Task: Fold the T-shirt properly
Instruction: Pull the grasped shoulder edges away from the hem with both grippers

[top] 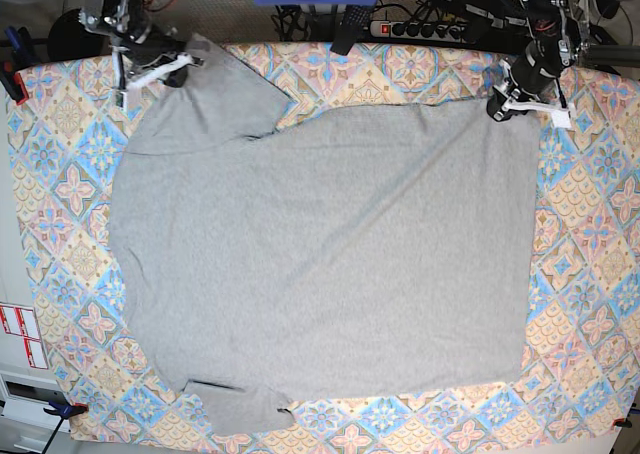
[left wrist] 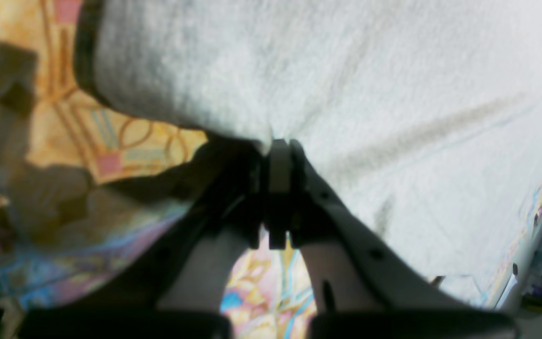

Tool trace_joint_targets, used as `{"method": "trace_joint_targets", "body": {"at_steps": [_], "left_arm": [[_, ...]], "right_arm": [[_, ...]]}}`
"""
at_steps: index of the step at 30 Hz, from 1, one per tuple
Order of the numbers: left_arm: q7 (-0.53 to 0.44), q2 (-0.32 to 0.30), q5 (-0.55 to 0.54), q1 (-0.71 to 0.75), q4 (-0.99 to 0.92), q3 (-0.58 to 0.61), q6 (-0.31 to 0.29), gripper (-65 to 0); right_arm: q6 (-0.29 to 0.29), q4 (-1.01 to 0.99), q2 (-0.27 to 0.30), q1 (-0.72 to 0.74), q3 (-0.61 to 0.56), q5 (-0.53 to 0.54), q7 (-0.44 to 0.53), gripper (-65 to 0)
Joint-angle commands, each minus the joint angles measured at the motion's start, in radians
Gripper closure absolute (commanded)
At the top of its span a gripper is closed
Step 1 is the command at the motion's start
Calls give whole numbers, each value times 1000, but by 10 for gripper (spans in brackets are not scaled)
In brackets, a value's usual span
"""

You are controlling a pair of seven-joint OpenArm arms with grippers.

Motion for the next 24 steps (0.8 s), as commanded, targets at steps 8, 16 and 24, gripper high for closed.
{"method": "trace_joint_targets", "body": {"at_steps": [8, 16, 24], "left_arm": [[21, -10, 33, 104, 199, -5, 24, 0], [18, -10, 33, 157, 297, -5, 24, 0], [16, -10, 33, 130, 376, -6, 24, 0]], "right_arm": [[174, 26, 8, -70, 148, 50, 6, 0], [317, 28, 8, -116, 249, 50, 6, 0], [440, 28, 8, -111, 269, 50, 7, 0]]}}
